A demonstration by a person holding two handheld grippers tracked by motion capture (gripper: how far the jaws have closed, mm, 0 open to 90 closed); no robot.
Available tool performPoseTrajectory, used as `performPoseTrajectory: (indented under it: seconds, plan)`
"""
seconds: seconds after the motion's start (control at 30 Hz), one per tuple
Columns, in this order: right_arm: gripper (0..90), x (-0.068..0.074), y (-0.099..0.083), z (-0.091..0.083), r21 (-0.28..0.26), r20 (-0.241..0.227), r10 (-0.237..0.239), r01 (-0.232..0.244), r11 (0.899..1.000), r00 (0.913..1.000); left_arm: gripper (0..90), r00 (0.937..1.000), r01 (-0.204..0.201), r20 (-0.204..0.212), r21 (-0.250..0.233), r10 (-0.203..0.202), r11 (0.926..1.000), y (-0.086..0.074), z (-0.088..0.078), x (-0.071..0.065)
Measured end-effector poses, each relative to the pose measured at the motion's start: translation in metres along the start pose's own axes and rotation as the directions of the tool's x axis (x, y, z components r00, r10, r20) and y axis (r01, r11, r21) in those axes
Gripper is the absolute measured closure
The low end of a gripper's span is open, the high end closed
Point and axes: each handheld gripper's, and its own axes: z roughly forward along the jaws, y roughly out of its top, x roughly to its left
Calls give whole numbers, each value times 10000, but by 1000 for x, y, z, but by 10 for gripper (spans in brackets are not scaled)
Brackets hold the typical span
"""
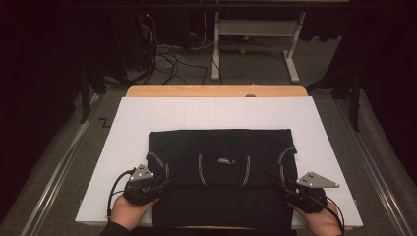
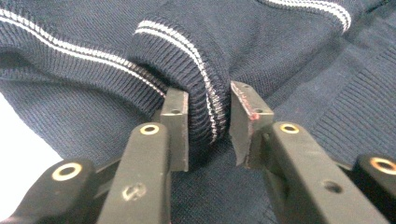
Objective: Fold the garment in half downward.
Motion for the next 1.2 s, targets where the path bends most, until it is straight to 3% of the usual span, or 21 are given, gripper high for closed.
performPoseTrajectory:
  seconds: [0.2, 0.43, 0.7, 0.87, 1.03, 1.2]
  plan:
    - [655, 0, 0, 0, 6, -20, 86, -86, 10000, 10000, 564, 9998, 201, 51, -37, -201, 9998, -1, -1, 1]
    - [545, -2, -1, -2, -34, -166, 282, -283, 9996, 9995, 382, 9994, 303, -183, -152, -306, 9994, 1, -4, -1]
    - [420, -3, 4, -10, -435, -286, 475, -487, 9979, 9985, 316, 9984, 529, -151, -660, -540, 9964, 6, -13, 0]
    - [323, -2, 17, -15, -852, -304, 516, -540, 9949, 9982, 308, 9982, 551, -168, -1288, -577, 9901, 14, -20, 0]
    - [257, 0, 31, -14, -1129, -446, 548, -596, 9918, 9975, 269, 9986, 523, -26, -1396, -532, 9888, 26, -19, -2]
    - [183, 6, 49, -5, -1168, -549, 334, -396, 9924, 9979, 193, 9991, 408, -47, -1605, -421, 9862, 48, -15, -7]
